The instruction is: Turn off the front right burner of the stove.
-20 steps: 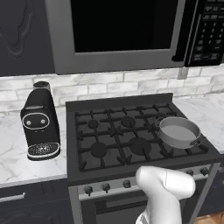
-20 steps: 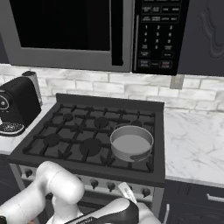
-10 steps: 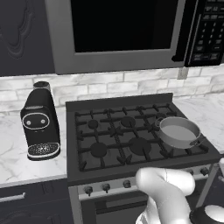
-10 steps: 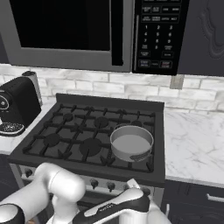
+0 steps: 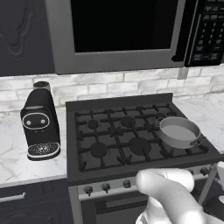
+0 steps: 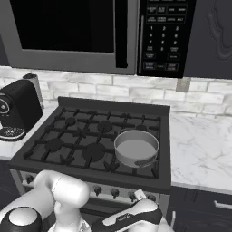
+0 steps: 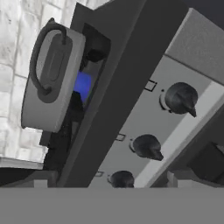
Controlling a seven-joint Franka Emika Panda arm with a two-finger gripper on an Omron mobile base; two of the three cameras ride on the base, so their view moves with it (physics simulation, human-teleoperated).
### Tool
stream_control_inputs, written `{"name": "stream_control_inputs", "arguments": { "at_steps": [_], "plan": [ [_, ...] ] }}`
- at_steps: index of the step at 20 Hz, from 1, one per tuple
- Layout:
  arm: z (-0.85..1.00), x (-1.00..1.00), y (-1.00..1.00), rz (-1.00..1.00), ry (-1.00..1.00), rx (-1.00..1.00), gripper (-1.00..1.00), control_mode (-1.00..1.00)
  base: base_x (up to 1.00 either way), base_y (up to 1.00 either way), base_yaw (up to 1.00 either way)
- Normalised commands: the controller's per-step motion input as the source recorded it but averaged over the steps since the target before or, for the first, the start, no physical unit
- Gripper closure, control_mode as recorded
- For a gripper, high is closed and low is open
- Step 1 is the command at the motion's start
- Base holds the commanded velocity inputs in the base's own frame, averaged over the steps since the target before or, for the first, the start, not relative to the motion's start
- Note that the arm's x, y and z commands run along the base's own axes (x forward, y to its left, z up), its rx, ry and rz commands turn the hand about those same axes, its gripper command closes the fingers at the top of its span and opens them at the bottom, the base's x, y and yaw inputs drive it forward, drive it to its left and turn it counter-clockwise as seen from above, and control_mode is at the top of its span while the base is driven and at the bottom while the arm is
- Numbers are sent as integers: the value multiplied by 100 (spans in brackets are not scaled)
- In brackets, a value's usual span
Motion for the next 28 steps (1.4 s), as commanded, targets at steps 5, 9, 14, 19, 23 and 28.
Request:
{"name": "stream_control_inputs", "arguments": {
  "at_steps": [5,9,14,19,23,28],
  "plan": [
    [-27,24,-4,-7,-14,5,-100,-100,0,0,0],
    [-36,31,-8,-6,-4,2,-100,-100,0,0,0],
    [-38,16,-21,-4,-1,0,-100,-100,0,0,0],
    [-33,14,-39,-3,0,0,-100,-100,0,0,0],
    [-24,40,-18,-4,0,0,-100,-100,0,0,0],
    [-18,36,0,-5,0,1,-100,-100,0,0,0]
  ]
}}
